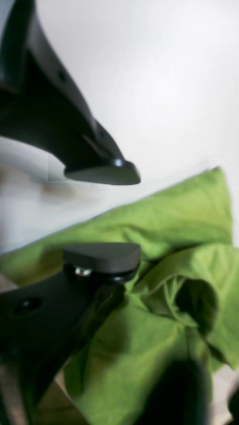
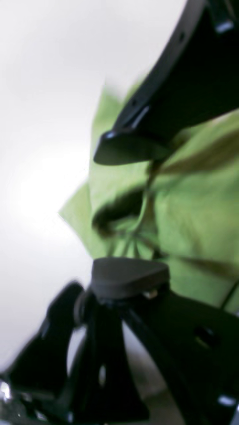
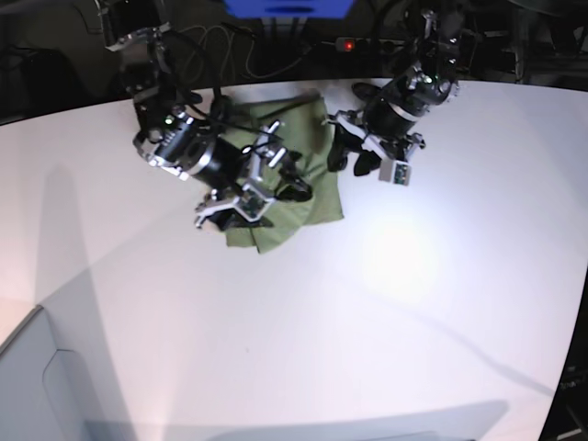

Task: Fold the T-shirt properly
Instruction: 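Lift the strip end with the right gripper and fold it onto the stack, then press and tuck the folded bundle with the right gripper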

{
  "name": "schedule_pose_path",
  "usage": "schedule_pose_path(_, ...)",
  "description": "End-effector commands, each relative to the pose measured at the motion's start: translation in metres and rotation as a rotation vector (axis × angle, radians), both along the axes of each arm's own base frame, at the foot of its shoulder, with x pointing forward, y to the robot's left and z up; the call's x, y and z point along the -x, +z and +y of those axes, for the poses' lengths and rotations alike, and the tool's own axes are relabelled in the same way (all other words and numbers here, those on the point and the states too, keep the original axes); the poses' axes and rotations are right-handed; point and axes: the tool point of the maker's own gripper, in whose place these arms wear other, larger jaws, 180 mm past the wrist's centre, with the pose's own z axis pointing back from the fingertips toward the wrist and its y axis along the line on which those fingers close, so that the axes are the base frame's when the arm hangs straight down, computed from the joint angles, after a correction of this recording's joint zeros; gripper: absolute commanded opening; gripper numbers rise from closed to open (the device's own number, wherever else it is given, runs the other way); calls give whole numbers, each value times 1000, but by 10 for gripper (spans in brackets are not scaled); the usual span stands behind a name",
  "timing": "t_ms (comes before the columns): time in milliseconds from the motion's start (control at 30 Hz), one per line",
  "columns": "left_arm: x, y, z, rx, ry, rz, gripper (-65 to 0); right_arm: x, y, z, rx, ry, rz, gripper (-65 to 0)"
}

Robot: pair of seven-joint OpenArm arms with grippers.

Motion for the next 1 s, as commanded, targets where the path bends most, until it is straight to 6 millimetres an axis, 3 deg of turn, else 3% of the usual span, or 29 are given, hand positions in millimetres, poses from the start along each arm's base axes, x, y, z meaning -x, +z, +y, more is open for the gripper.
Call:
schedule_pose_path(0, -2, 14, -3, 18, -5, -44, -373, -4, 20, -1, -44, -7, -55, -220)
schedule_pose_path(100, 0, 23, 12, -7, 19, -66, -373, -11, 31, -24, -39, -79, -89, -216)
schedule_pose_path(233, -1, 32, 34, -37, 71, -89, -373, -12, 27, -52, -15, -161, -78, -214)
schedule_pose_path(533, -11, 42, 108, -138, 240, -126, -373, 6, -18, -62, 3, -189, 60, -214)
schedule_pose_path(733, -13, 50, 135, -176, 303, -146, -373, 9, -26, -63, 7, -190, 82, -230)
schedule_pose_path(800, -12, 50, 140, -182, 313, -147, -373, 9, -23, -61, 4, -184, 74, -302)
schedule_pose_path(933, -11, 49, 140, -183, 313, -141, -373, 15, -16, -58, -1, -176, 60, -601)
schedule_pose_path(967, -10, 48, 140, -183, 313, -140, -373, 17, -13, -57, -3, -174, 54, -650)
